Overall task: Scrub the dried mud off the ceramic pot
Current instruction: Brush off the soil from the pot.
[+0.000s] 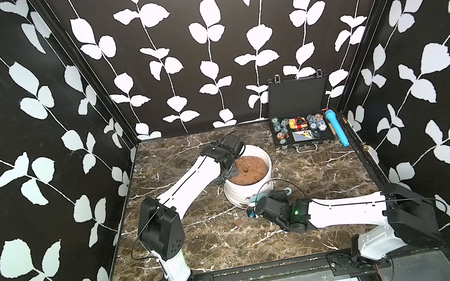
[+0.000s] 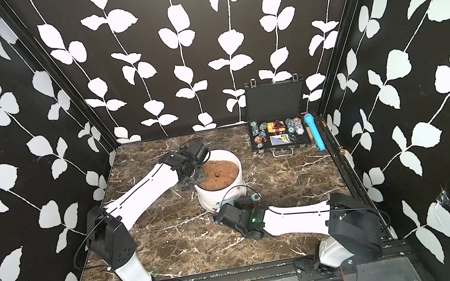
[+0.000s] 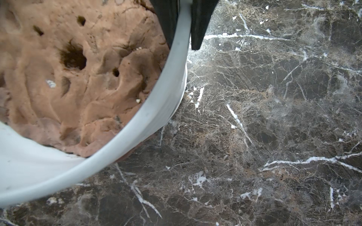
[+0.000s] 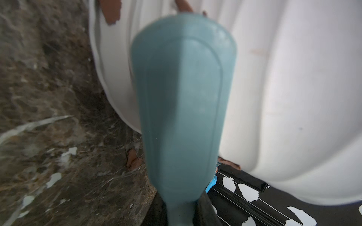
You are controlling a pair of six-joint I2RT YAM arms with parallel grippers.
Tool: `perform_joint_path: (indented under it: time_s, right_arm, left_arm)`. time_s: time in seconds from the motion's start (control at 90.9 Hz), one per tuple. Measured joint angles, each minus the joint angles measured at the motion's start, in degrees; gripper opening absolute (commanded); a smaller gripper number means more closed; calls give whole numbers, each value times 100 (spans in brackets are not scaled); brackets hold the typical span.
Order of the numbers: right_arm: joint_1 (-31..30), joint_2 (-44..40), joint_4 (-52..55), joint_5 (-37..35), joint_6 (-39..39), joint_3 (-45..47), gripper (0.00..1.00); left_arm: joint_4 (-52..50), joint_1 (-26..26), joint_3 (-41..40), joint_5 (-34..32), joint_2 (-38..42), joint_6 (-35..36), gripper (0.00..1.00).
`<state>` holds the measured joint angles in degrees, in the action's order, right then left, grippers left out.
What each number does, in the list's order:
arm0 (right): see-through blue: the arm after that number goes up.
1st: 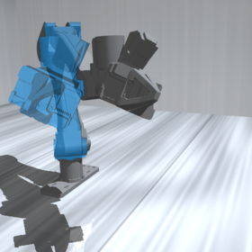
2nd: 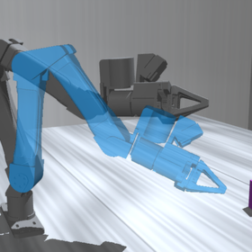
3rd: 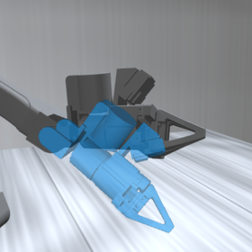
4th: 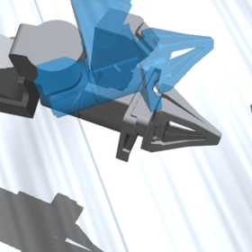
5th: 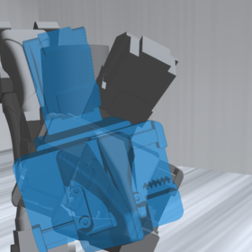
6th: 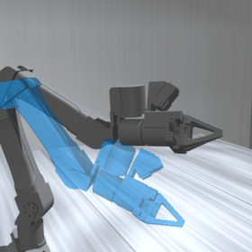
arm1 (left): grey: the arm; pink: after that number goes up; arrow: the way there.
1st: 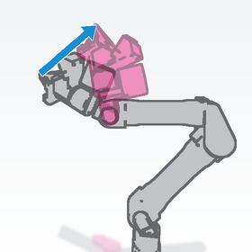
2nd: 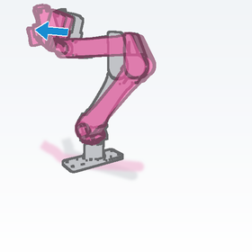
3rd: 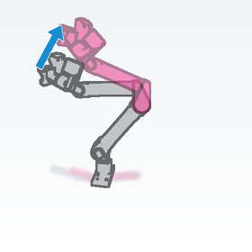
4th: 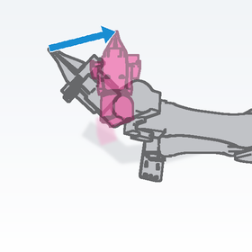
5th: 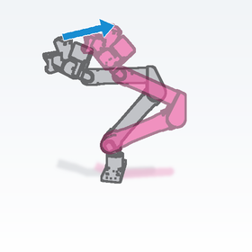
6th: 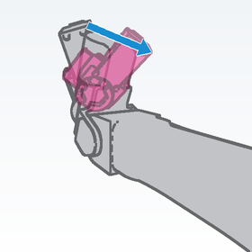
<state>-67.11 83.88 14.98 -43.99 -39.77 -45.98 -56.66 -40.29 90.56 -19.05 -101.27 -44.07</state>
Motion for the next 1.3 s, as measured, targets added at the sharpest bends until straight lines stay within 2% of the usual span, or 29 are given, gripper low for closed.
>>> perform_joint_path:
  time_s: [0.154, 0.275, 0.451, 0.616, 0.902, 1.089, 1.298]
  right_arm:
    - [-490, -442, 197, 332, -24, 55, 0]
    - [-476, -726, -24, 442, -219, -66, 0]
    - [-105, 258, -365, 459, -466, -680, 0]
    - [-63, 719, -352, 555, -562, -774, 0]
    - [157, 1338, 109, 151, -68, -859, 0]
    - [177, 1139, 354, -83, 442, -649, 0]
    - [22, 57, 457, -203, 603, -149, 0]
  left_arm:
    - [42, 0, -26, 0, 9, 46, 0]
    - [66, 0, -39, 2, 15, 66, 0]
    - [92, 0, -59, 7, 28, 68, 0]
    - [107, 2, -63, 13, 33, 96, 0]
    - [227, 13, -168, 17, 94, 109, 0]
    - [278, 103, -190, 87, 114, 190, 0]
    - [321, 125, -190, 146, 116, 330, 0]
